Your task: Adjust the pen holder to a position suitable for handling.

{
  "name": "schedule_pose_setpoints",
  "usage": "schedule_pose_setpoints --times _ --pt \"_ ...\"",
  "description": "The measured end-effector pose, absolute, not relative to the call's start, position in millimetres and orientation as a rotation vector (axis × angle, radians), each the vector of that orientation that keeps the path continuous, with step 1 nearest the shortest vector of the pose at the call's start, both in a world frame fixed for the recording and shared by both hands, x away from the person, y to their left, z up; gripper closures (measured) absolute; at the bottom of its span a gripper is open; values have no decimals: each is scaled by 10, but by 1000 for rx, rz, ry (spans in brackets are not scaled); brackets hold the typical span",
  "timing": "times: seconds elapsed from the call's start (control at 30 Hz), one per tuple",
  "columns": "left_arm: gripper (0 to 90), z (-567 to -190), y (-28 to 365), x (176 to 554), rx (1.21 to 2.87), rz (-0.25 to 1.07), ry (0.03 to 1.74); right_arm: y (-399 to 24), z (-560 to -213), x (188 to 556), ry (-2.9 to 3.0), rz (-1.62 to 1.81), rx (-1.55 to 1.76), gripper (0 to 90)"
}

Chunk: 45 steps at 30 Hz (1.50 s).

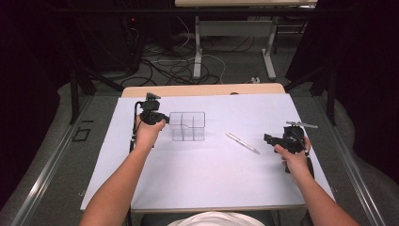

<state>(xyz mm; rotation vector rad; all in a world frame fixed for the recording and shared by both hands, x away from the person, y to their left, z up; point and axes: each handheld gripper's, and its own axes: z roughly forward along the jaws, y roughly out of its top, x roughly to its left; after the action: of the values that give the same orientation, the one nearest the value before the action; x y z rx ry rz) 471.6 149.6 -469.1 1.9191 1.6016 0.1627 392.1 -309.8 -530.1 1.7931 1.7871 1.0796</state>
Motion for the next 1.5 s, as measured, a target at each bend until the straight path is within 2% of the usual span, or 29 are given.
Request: schedule_pose_setpoints --times 0.43,0.8,1.0,1.5 --pt "900 -4725 1168 4689 1898 121 1561 -3088 -5315 3927 1783 1076 1798 147" --pt "900 -4747 1038 4662 1880 99 1539 -3081 -5322 3928 1788 1072 1804 147" --pt "900 -4762 1065 4664 1882 87 1524 -3075 -5323 3928 1792 1070 1793 147" --pt "865 -4711 1342 4430 1891 166 1474 -3044 -5293 3910 1824 1062 1706 150"
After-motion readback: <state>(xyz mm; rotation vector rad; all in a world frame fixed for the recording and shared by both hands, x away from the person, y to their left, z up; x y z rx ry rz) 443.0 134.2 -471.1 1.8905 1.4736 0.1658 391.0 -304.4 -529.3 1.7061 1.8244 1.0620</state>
